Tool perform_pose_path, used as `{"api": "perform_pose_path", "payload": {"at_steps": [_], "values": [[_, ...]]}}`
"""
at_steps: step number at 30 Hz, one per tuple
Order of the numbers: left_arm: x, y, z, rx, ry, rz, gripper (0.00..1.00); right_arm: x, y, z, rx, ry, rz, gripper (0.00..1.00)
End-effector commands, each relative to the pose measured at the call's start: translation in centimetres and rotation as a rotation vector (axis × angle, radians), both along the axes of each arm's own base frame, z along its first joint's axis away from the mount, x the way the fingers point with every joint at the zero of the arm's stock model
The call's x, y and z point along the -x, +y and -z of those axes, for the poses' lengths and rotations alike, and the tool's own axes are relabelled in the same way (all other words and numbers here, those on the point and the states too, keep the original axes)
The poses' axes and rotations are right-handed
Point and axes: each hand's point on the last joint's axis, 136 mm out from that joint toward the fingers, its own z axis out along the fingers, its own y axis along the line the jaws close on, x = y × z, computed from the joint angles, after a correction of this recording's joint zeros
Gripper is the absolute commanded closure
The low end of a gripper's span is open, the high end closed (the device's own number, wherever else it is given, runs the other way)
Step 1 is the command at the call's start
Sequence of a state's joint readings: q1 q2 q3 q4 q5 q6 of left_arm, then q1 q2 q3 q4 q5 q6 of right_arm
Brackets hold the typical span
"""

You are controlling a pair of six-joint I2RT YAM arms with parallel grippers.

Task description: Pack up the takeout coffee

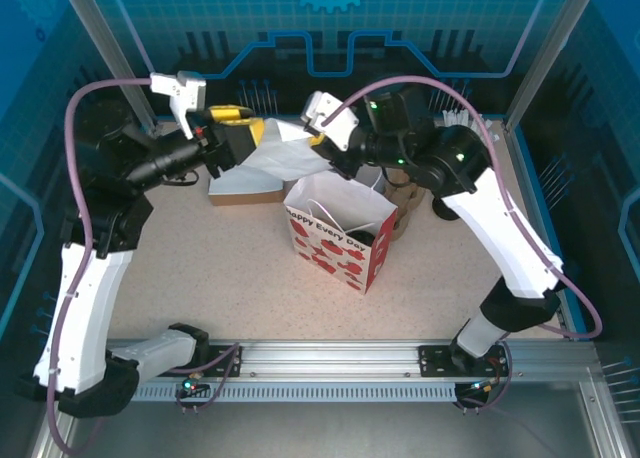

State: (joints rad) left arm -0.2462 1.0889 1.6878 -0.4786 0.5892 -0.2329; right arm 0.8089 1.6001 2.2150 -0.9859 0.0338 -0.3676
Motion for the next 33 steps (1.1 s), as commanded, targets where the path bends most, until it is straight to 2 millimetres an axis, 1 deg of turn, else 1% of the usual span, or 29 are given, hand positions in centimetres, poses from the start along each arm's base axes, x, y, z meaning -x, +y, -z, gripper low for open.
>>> {"api": "perform_pose_path", "payload": {"at_steps": [1, 4, 6, 9, 12, 15, 17, 24, 29, 33], "values": [[3.1, 1.2, -1.5, 0.003, -0.072, -0.033, 0.4, 1.9, -4.7, -2.4, -0.017, -0.02, 0.111, 1.0], [3.9, 2.3, -0.8, -0.007, -0.078, -0.095, 0.32, 3.1, -7.0, -2.8, -0.028, -0.011, 0.155, 1.0], [4.2, 3.0, 0.3, -0.019, -0.067, -0.135, 0.31, 3.9, -8.3, -2.7, -0.04, 0.018, 0.178, 1.0], [4.2, 3.7, 2.2, -0.031, -0.033, -0.182, 0.3, 5.1, -9.6, -1.6, -0.038, 0.09, 0.206, 1.0], [4.2, 4.1, 4.1, -0.039, 0.008, -0.207, 0.3, 5.6, -10.1, -0.1, -0.03, 0.158, 0.233, 1.0], [4.1, 4.4, 5.7, -0.048, 0.045, -0.224, 0.3, 5.9, -9.8, 1.5, -0.029, 0.224, 0.238, 1.0], [4.1, 4.5, 6.3, -0.052, 0.061, -0.23, 0.3, 5.8, -9.5, 2.6, -0.016, 0.257, 0.246, 1.0], [4.1, 4.5, 7.1, -0.05, 0.085, -0.233, 0.3, 4.1, -8.5, 6.7, 0.066, 0.344, 0.298, 1.0], [4.0, 4.4, 7.6, -0.049, 0.097, -0.228, 0.3, 3.4, -7.3, 9.8, 0.151, 0.421, 0.295, 1.0], [3.8, 4.3, 8.0, -0.047, 0.108, -0.226, 0.3, 3.3, -6.6, 12.5, 0.265, 0.473, 0.278, 1.0]]}}
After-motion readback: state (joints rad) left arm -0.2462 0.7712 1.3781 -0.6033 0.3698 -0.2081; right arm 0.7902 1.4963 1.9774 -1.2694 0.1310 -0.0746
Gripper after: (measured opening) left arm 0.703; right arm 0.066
